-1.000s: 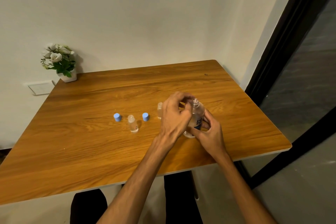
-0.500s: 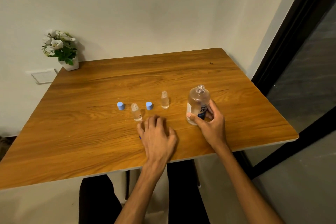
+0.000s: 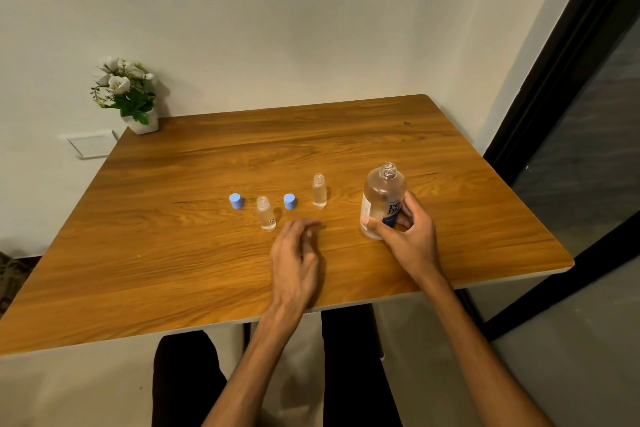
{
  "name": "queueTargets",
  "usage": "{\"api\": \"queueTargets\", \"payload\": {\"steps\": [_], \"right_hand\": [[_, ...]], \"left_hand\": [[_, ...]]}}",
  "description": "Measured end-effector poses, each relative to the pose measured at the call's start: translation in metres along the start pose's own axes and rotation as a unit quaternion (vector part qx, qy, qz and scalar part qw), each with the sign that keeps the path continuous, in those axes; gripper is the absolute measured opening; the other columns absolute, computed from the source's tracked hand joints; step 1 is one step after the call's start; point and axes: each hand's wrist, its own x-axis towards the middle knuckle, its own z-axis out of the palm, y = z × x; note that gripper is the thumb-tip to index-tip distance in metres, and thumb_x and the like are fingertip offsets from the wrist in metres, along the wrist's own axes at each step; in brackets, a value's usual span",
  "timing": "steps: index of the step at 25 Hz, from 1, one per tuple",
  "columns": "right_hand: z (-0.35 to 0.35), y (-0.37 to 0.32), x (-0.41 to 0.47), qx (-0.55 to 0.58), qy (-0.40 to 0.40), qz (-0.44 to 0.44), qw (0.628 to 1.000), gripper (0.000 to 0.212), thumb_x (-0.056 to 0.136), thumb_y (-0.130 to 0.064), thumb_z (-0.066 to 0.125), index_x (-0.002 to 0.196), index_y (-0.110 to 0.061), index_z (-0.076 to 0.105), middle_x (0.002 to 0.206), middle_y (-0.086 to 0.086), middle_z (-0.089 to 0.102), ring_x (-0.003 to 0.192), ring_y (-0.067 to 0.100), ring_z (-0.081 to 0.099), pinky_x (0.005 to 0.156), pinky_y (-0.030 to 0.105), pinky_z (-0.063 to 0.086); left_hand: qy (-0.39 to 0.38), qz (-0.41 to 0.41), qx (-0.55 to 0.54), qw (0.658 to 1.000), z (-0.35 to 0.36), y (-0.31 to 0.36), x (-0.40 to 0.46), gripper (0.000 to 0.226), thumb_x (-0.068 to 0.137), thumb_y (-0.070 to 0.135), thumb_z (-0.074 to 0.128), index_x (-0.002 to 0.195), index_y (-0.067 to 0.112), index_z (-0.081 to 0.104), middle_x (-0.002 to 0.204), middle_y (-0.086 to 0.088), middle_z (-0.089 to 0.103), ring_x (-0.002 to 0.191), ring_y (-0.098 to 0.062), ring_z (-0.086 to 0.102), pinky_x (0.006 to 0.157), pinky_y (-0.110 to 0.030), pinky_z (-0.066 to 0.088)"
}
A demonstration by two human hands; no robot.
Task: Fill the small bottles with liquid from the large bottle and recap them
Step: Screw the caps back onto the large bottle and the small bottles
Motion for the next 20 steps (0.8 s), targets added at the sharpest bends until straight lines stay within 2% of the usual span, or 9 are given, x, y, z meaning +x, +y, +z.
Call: {"api": "queueTargets", "payload": {"steps": [1, 3, 5, 7, 9, 12, 14, 16, 20], "right_hand": [[-0.002, 0.001, 0.002, -0.006, -0.003, 0.001, 1.0, 0.071, 0.072, -0.036, 0.094, 0.135, -0.031, 0.061, 0.129, -0.012, 0.07, 0.118, 0.007, 0.066, 0.093, 0.029, 0.061], [-0.007, 0.003, 0.005, -0.009, -0.009, 0.007, 1.0, 0.076, 0.071, -0.034, 0.095, 0.139, -0.029, 0.06, 0.133, -0.009, 0.069, 0.12, 0.01, 0.066, 0.096, 0.035, 0.061], [-0.013, 0.006, 0.008, -0.004, -0.011, 0.008, 1.0, 0.08, 0.07, -0.033, 0.096, 0.141, -0.026, 0.059, 0.135, -0.006, 0.069, 0.122, 0.014, 0.066, 0.098, 0.04, 0.061], [-0.018, 0.008, 0.01, 0.001, -0.01, 0.012, 1.0, 0.084, 0.069, -0.031, 0.096, 0.144, -0.022, 0.058, 0.136, -0.002, 0.068, 0.123, 0.017, 0.066, 0.1, 0.044, 0.06], [-0.021, 0.009, 0.011, 0.012, -0.01, 0.012, 1.0, 0.088, 0.07, -0.027, 0.096, 0.147, -0.02, 0.056, 0.136, 0.0, 0.068, 0.124, 0.018, 0.066, 0.1, 0.046, 0.06], [-0.024, 0.009, 0.01, 0.018, -0.013, 0.01, 1.0, 0.088, 0.071, -0.027, 0.096, 0.149, -0.021, 0.055, 0.134, -0.003, 0.07, 0.122, 0.015, 0.067, 0.099, 0.044, 0.061], [-0.025, 0.007, 0.01, 0.02, -0.012, 0.008, 1.0, 0.083, 0.071, -0.029, 0.096, 0.144, -0.025, 0.059, 0.129, -0.006, 0.072, 0.119, 0.012, 0.069, 0.096, 0.044, 0.062], [-0.024, 0.003, 0.009, 0.022, -0.012, 0.005, 1.0, 0.08, 0.069, -0.036, 0.095, 0.141, -0.027, 0.061, 0.125, -0.006, 0.074, 0.116, 0.014, 0.07, 0.094, 0.046, 0.062], [-0.026, 0.0, 0.01, 0.008, -0.011, -0.008, 1.0, 0.075, 0.067, -0.04, 0.09, 0.136, -0.029, 0.064, 0.119, -0.008, 0.076, 0.11, 0.014, 0.073, 0.087, 0.049, 0.064]], "left_hand": [[0.007, -0.034, -0.07, 0.997, 0.001, 0.01, 0.006, 0.026, 0.105, 0.003, 0.049, 0.109, 0.01, 0.074, 0.093, -0.001, 0.071, 0.081, -0.016, 0.067, 0.073, -0.034, 0.057], [0.003, -0.136, -0.225, 0.965, 0.009, 0.038, 0.025, 0.031, 0.112, 0.019, 0.045, 0.101, 0.009, 0.072, 0.073, 0.003, 0.061, 0.058, -0.011, 0.053, 0.048, -0.024, 0.044], [-0.015, -0.186, -0.315, 0.93, 0.018, 0.067, 0.046, 0.041, 0.112, 0.022, 0.034, 0.093, 0.011, 0.068, 0.067, 0.004, 0.049, 0.054, -0.009, 0.041, 0.044, -0.02, 0.031], [-0.039, -0.152, -0.332, 0.93, 0.027, 0.093, 0.062, 0.043, 0.109, 0.015, 0.027, 0.101, 0.011, 0.069, 0.071, 0.003, 0.048, 0.057, -0.008, 0.041, 0.048, -0.022, 0.033], [-0.064, -0.09, -0.307, 0.945, 0.033, 0.112, 0.073, 0.037, 0.109, 0.01, 0.032, 0.119, 0.011, 0.068, 0.083, 0.001, 0.059, 0.063, -0.007, 0.052, 0.053, -0.023, 0.043], [-0.093, 0.015, -0.228, 0.969, 0.042, 0.122, 0.079, 0.037, 0.104, 0.015, 0.062, 0.14, 0.017, 0.056, 0.105, -0.003, 0.074, 0.083, -0.012, 0.07, 0.069, -0.023, 0.059], [-0.09, 0.097, -0.102, 0.986, 0.048, 0.117, 0.08, 0.041, 0.095, 0.027, 0.077, 0.133, 0.018, 0.065, 0.107, 0.0, 0.077, 0.091, -0.013, 0.071, 0.077, -0.026, 0.059], [-0.097, 0.162, 0.036, 0.981, 0.053, 0.112, 0.08, 0.039, 0.092, 0.042, 0.076, 0.122, 0.017, 0.075, 0.106, 0.001, 0.077, 0.095, -0.014, 0.068, 0.081, -0.034, 0.057], [-0.075, 0.156, 0.156, 0.973, 0.066, 0.111, 0.083, 0.044, 0.094, 0.06, 0.064, 0.114, 0.022, 0.076, 0.102, -0.001, 0.073, 0.091, -0.015, 0.064, 0.078, -0.034, 0.055]]}}
